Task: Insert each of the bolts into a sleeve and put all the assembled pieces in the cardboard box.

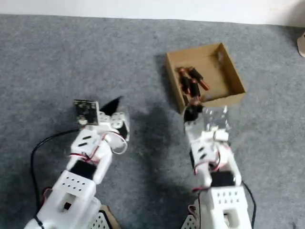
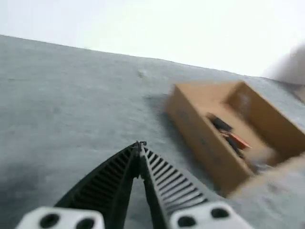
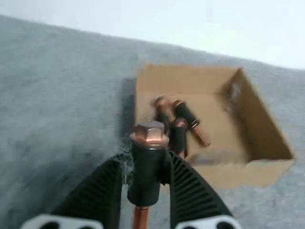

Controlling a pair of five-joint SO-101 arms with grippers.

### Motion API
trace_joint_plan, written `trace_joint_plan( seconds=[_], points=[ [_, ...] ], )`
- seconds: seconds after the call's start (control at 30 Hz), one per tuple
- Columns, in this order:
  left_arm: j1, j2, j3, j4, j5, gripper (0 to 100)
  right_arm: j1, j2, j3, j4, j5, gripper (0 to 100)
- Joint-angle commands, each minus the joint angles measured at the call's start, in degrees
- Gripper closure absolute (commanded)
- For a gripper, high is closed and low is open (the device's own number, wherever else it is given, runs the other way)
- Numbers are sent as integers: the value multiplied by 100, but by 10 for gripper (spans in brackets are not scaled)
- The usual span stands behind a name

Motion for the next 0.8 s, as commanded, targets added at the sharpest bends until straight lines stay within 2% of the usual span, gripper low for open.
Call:
trace_joint_plan(
  seconds=[0.0, 0.13, 0.3, 0.43, 0.77],
  points=[
    [-593, -101, 101, -26, -70, 994, 295, 1481, -1429, -365, 88, 994],
    [-901, -101, 400, -18, -132, 994, 338, 2738, -2598, -365, 88, 994],
    [-971, -189, 620, -18, -642, 994, 338, 4101, -3916, -365, 105, 994],
    [-980, -963, 822, 70, -642, 994, 347, 5244, -4831, -338, 114, 994],
    [-980, -4242, 1200, 3305, -659, 994, 347, 7029, -5587, -453, 88, 994]
  ],
)
